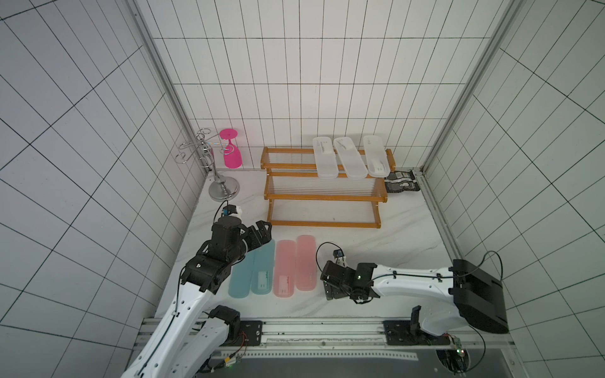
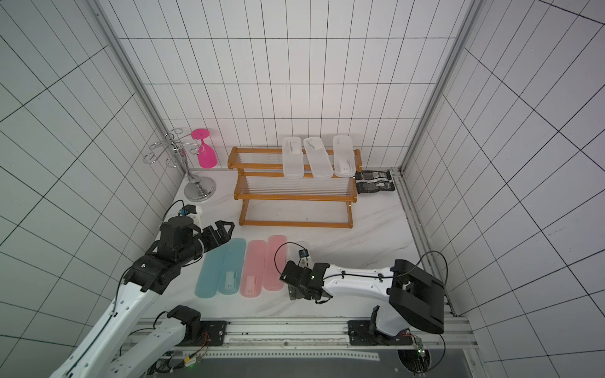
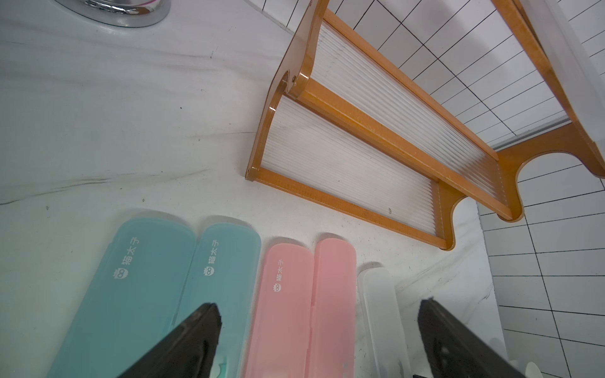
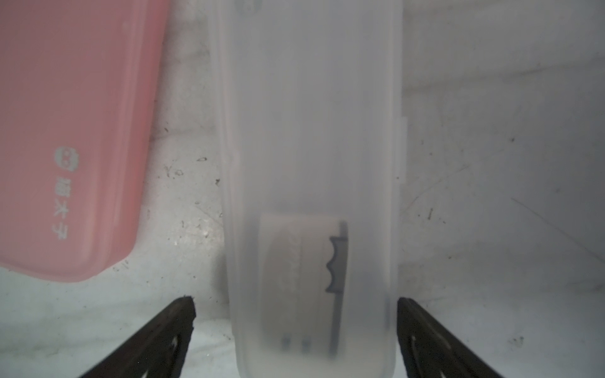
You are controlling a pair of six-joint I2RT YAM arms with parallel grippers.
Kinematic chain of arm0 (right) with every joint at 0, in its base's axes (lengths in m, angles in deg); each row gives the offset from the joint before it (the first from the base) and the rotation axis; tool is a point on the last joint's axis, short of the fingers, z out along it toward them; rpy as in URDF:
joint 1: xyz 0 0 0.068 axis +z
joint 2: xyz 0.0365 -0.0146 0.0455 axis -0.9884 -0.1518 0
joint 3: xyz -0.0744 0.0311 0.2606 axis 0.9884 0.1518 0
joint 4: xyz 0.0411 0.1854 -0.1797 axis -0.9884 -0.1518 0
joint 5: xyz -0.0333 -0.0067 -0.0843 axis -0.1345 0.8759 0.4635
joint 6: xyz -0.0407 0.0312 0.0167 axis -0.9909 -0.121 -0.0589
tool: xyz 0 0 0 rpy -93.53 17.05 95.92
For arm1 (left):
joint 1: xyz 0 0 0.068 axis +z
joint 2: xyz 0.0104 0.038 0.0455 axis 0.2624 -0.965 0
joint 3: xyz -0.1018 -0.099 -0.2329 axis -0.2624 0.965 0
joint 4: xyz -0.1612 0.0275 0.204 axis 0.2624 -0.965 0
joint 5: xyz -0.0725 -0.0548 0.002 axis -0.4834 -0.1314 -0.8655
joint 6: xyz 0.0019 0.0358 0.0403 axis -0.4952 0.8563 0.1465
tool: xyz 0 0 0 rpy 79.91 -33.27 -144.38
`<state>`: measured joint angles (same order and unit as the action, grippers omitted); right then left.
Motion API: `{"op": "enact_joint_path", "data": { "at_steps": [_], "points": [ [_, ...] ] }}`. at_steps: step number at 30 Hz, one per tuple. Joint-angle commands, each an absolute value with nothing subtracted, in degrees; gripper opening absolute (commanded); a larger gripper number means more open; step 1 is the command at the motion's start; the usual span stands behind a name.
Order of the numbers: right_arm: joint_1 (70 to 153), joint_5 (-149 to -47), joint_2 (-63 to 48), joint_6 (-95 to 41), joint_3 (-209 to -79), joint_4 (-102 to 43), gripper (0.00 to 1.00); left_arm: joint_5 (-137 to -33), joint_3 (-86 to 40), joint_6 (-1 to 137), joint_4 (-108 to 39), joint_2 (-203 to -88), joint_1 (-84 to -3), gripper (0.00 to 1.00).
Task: Place the pencil cases on the shelf according to color
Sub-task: Pick up the pencil case from the center of the board.
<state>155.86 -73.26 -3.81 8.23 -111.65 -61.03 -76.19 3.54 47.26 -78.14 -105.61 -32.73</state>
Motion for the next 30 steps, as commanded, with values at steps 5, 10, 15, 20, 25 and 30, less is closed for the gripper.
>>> {"op": "enact_joint_path", "data": {
  "at_steps": [5, 10, 15, 20, 25, 30],
  "points": [
    [155.45, -72.65, -7.22, 9.30, -111.02, -58.02, 0.99, -74.60, 5.44, 48.35, -76.65, -104.08, -32.70, 0.98],
    [155.43, -73.44, -10.17, 8.87, -111.47, -56.94, 0.98, -73.33, 6.12, 49.23, -77.07, -103.92, -32.71, 0.98],
    [155.96, -71.86, -10.06, 11.33, -111.20, -58.81, 0.92, -73.38, 7.29, 48.72, -76.02, -103.15, -32.70, 0.98],
    [156.52, -70.11, -8.20, 13.69, -111.19, -62.30, 0.94, -72.27, 5.66, 49.33, -78.02, -102.88, -32.70, 0.98],
    [157.40, -70.29, -8.25, 14.31, -111.80, -64.49, 0.96, -73.12, 4.73, 49.35, -78.51, -103.97, -32.70, 0.98],
    [158.09, -70.02, -7.98, 15.45, -110.59, -64.24, 0.96, -73.19, 5.28, 49.19, -78.27, -103.99, -32.68, 0.98]
  ]
}}
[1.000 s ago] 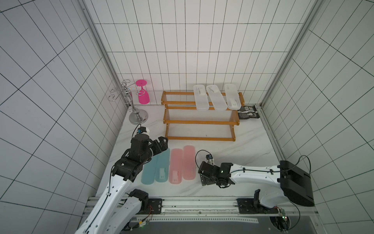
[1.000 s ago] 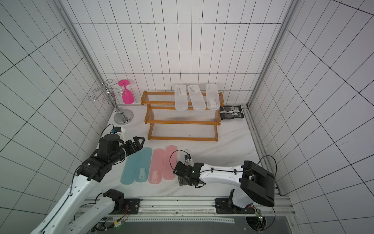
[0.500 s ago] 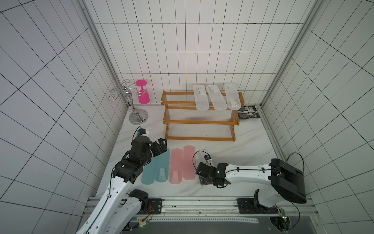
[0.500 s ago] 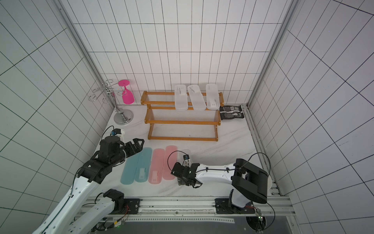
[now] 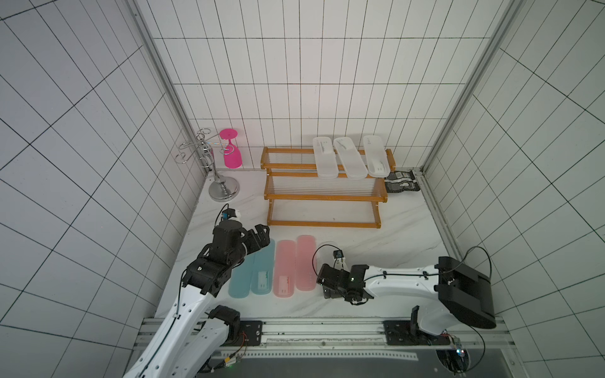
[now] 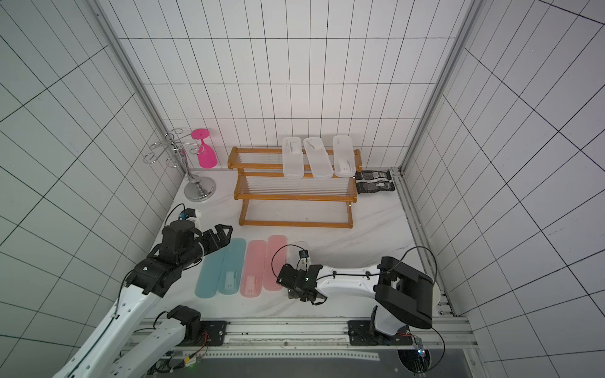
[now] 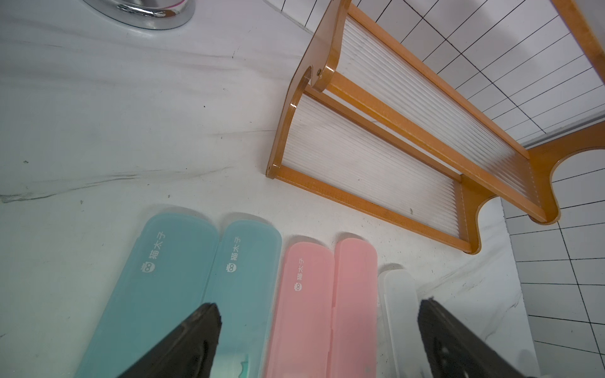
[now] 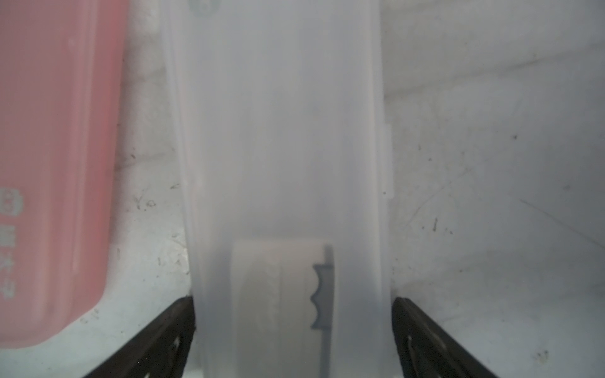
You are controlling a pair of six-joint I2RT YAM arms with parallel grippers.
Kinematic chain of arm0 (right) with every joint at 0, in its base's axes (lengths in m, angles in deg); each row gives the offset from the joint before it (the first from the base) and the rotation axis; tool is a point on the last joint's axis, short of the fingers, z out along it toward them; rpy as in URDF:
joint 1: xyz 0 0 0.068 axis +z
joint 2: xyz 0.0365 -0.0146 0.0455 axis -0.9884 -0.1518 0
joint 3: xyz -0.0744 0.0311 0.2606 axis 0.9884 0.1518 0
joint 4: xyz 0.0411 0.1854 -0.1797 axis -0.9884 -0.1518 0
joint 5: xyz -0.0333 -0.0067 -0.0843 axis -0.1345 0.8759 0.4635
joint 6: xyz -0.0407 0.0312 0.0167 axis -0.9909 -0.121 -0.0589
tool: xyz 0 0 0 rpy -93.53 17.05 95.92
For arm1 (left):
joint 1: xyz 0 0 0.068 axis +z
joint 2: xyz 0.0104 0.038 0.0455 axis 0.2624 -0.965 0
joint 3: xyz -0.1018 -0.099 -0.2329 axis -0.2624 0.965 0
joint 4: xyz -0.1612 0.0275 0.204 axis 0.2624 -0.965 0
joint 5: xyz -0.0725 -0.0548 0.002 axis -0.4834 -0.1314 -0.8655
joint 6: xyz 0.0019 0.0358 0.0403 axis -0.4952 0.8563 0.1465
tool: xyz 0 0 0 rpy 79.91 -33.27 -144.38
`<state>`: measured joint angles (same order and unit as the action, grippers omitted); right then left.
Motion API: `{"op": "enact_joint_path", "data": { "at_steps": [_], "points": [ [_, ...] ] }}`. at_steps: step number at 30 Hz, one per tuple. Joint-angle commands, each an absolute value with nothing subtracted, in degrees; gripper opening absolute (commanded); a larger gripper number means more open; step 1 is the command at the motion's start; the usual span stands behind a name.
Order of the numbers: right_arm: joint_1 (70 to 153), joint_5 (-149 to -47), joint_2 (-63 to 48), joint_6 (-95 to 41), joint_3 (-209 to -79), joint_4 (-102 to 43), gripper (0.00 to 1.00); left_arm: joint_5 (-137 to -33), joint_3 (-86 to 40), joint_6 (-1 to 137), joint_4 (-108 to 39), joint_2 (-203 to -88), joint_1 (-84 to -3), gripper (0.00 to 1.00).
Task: Place the pencil cases on the shelf according to color
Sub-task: Pick up the pencil case from the center of the board.
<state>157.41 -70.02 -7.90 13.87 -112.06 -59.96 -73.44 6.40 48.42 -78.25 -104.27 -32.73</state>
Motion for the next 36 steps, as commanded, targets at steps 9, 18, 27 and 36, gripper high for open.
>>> {"op": "enact_joint_path", "data": {
  "at_steps": [9, 18, 27, 36],
  "points": [
    [158.59, -68.46, -8.99, 16.34, -111.06, -64.77, 0.86, -72.59, 5.40, 49.37, -79.43, -102.09, -32.70, 0.98],
    [161.87, -61.42, -2.67, 19.10, -113.59, -72.33, 0.71, -70.89, 1.49, 49.89, -80.49, -101.46, -32.55, 0.98],
    [165.79, -55.78, 3.66, 16.98, -127.85, -85.83, 0.71, -69.47, -8.81, 53.89, -82.39, -107.24, -29.65, 0.99],
    [162.05, -56.41, 0.89, 4.83, -148.97, -86.63, 0.70, -76.85, -16.48, 57.53, -80.29, -115.50, -19.46, 0.99]
  ]
}}
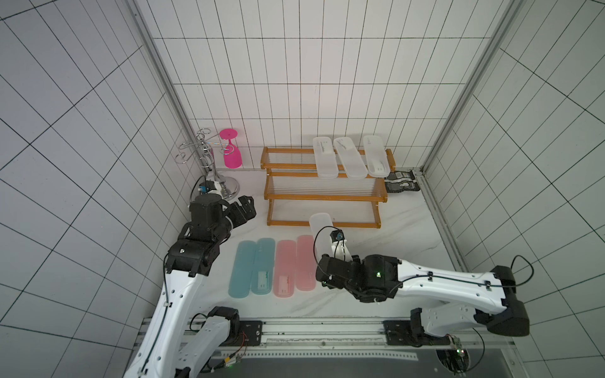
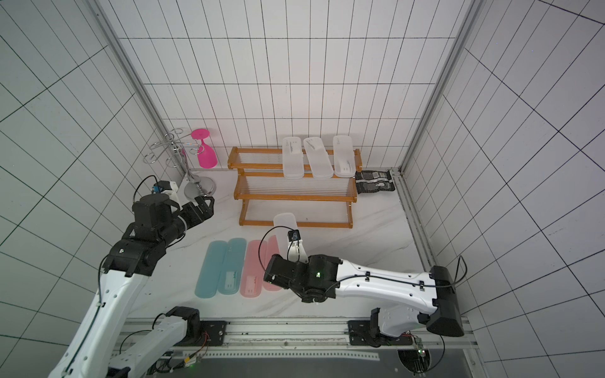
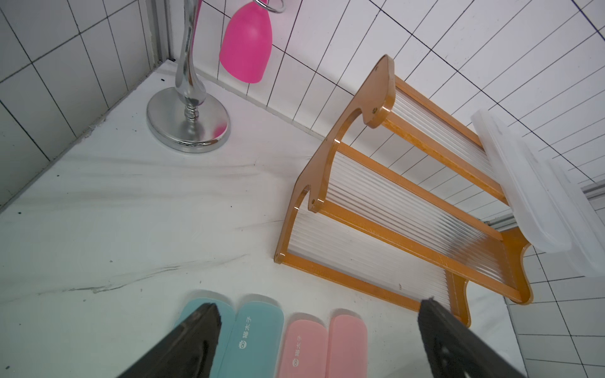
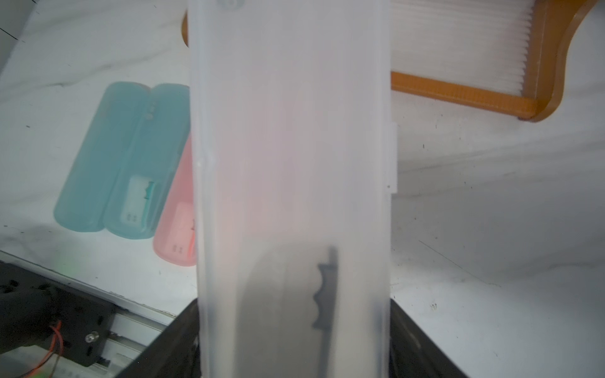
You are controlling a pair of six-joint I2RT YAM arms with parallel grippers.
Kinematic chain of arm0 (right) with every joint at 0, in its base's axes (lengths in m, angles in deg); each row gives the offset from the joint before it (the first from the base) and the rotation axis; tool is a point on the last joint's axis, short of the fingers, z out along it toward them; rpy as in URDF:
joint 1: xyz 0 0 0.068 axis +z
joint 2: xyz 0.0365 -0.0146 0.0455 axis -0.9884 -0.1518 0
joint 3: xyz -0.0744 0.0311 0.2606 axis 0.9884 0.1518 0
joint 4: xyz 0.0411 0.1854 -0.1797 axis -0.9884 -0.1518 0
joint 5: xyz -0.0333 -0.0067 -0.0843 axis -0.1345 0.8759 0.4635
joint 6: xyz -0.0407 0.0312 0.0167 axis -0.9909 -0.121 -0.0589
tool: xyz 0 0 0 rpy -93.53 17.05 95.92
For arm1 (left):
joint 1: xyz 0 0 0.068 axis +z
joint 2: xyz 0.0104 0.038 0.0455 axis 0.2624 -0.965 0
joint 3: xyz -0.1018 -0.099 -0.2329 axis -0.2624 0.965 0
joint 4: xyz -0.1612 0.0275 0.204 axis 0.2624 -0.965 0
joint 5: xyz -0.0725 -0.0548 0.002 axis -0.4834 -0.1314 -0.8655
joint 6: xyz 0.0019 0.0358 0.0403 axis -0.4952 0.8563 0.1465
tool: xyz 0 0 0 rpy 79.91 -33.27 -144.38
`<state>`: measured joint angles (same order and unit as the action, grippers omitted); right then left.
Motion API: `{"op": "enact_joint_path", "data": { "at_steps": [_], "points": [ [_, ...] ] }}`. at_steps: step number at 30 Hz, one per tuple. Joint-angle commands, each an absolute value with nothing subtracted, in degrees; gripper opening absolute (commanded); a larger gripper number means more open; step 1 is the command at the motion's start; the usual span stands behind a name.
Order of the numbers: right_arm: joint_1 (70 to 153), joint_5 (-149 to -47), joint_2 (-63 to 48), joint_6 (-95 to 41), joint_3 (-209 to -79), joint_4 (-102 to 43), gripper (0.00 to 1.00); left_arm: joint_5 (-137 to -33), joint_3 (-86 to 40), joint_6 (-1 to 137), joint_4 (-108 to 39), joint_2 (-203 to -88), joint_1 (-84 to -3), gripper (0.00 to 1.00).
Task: Place the pencil cases on the shelf according to color
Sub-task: Pick up the pencil case from the center of the board, then place the pencil case on the shelf.
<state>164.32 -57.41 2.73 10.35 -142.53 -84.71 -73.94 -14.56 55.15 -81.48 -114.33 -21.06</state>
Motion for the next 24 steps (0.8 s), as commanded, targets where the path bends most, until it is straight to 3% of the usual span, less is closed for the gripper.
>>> {"op": "enact_joint_path", "data": {
  "at_steps": [1, 12, 24],
  "points": [
    [160.64, -57.65, -0.23, 3.09, -151.35, -86.38, 0.70, -76.94, -16.62, 57.96, -79.54, -116.10, -19.06, 0.98],
    [147.60, -65.75, -18.04, -12.58, -181.24, -84.08, 0.70, -77.36, -13.16, 59.53, -72.76, -117.58, -18.46, 0.99],
    [140.86, -62.92, -35.74, -16.65, -202.69, -81.11, 0.71, -81.42, -4.12, 58.12, -67.22, -116.67, -18.46, 0.99]
  ]
}}
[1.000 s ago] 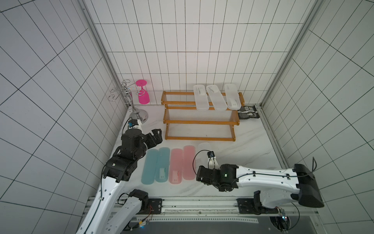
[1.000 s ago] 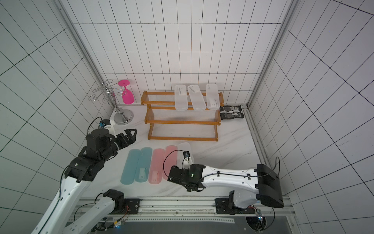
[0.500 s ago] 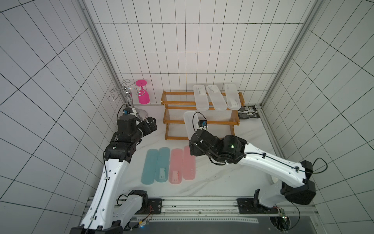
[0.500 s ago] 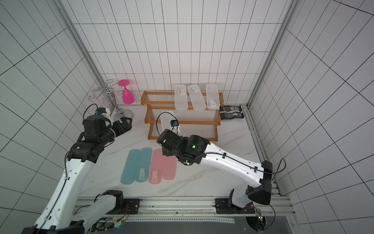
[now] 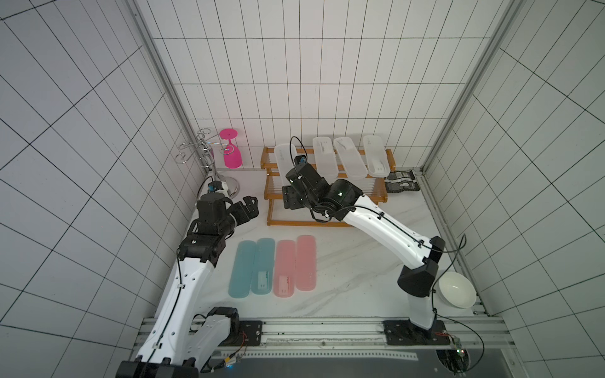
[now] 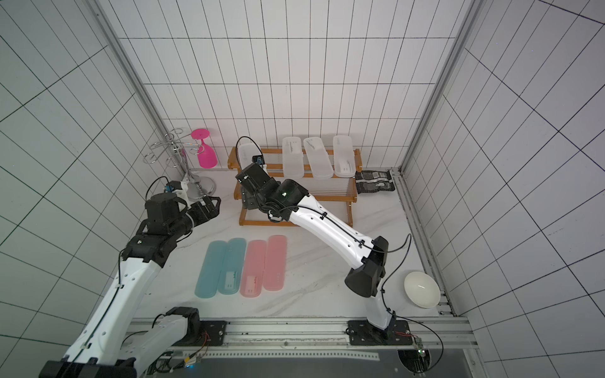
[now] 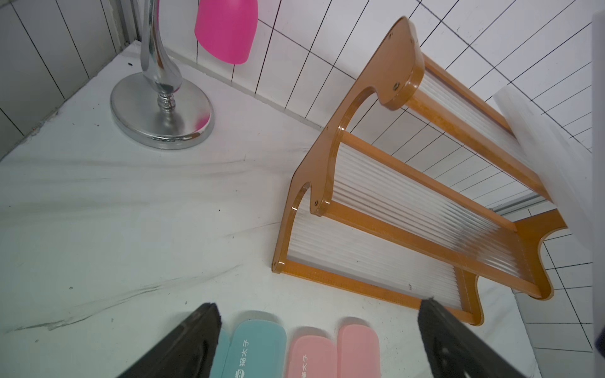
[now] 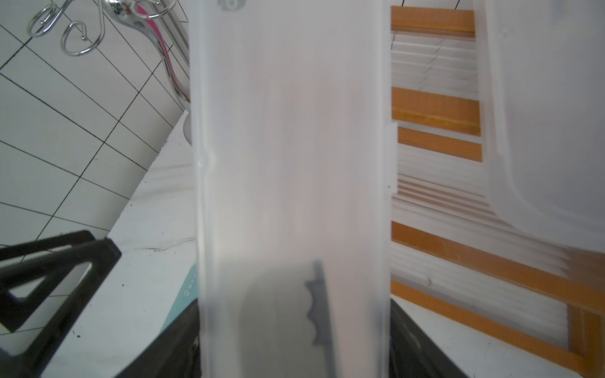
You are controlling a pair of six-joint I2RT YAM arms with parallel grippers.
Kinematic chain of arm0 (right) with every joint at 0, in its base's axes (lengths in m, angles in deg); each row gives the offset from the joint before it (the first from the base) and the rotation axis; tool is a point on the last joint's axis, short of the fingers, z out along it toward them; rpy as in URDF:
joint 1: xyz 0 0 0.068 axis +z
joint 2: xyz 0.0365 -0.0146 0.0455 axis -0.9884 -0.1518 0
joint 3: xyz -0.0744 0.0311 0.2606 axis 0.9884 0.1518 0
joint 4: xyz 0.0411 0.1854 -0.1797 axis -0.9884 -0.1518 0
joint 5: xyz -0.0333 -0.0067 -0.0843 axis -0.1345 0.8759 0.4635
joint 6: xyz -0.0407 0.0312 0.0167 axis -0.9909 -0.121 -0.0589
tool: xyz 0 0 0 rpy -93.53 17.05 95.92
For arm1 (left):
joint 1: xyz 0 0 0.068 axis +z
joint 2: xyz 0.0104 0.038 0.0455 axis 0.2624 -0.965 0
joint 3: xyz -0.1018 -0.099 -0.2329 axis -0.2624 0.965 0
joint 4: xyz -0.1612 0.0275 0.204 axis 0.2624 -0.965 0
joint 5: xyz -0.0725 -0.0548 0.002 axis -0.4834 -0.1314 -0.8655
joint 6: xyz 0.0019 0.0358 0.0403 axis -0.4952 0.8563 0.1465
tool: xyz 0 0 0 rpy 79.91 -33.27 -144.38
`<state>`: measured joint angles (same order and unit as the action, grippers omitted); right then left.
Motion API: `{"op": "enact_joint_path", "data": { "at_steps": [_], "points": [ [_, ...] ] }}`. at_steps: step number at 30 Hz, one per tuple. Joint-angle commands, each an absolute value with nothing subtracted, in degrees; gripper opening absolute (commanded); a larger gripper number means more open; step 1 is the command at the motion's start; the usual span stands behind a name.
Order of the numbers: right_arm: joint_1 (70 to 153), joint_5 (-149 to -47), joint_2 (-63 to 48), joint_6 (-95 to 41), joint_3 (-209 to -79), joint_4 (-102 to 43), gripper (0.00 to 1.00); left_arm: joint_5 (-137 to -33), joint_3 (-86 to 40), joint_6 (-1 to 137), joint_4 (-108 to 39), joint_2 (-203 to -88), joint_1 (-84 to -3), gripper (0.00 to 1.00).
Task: Place the pencil cases on the shelf according to color
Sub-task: Place the pencil case on the shelf.
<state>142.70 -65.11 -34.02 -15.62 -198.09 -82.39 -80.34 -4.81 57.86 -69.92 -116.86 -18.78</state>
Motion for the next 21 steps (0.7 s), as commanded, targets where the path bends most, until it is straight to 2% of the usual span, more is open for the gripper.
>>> {"op": "enact_joint_path", "data": {
  "at_steps": [1, 11, 21],
  "points": [
    [140.35, -62.90, -36.54, -16.30, -203.75, -80.89, 0.71, -81.51, -3.90, 58.11, -67.13, -116.60, -18.46, 0.99],
    [136.35, -64.92, -43.15, -16.27, -211.84, -76.79, 0.72, -83.37, -2.05, 57.07, -65.93, -115.54, -18.44, 0.98],
    [132.36, -69.84, -45.21, -15.03, -212.00, -73.57, 0.76, -85.46, -2.06, 56.87, -65.27, -116.33, -18.46, 0.99]
  ]
}}
